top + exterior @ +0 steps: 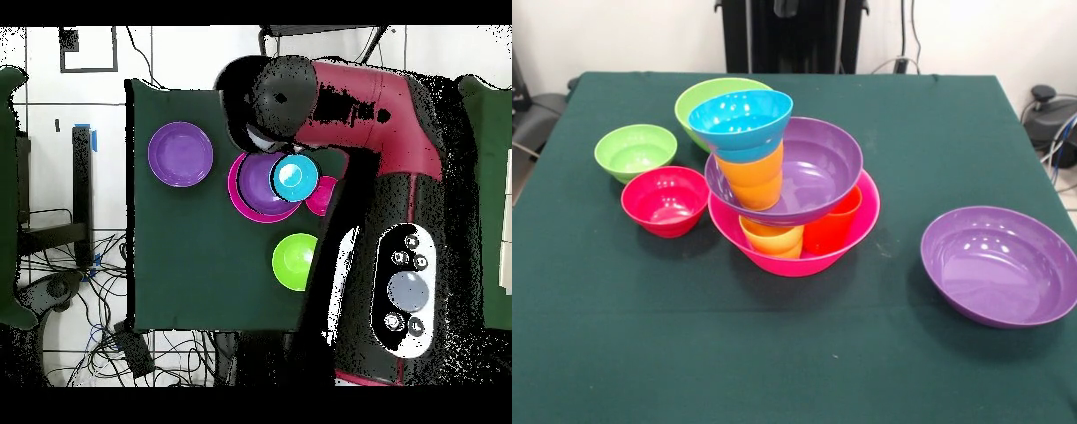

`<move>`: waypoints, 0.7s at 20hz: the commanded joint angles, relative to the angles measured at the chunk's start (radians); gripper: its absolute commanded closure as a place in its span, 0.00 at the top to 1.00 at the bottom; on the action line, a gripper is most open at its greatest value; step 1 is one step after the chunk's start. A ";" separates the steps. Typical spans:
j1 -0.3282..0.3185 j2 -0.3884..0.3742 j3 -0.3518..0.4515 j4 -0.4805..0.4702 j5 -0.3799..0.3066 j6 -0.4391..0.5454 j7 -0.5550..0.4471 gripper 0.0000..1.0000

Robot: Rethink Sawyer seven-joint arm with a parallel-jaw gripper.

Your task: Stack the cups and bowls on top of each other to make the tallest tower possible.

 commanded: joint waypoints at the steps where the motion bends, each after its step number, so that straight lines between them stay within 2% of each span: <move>1: 0.011 0.005 0.067 0.219 0.016 -0.099 -0.041 1.00; 3: 0.027 -0.006 0.061 0.259 0.020 -0.128 -0.019 1.00; 8: 0.069 -0.042 0.038 0.382 -0.001 -0.278 0.036 1.00; 14: 0.103 -0.021 0.016 0.430 -0.016 -0.368 0.096 1.00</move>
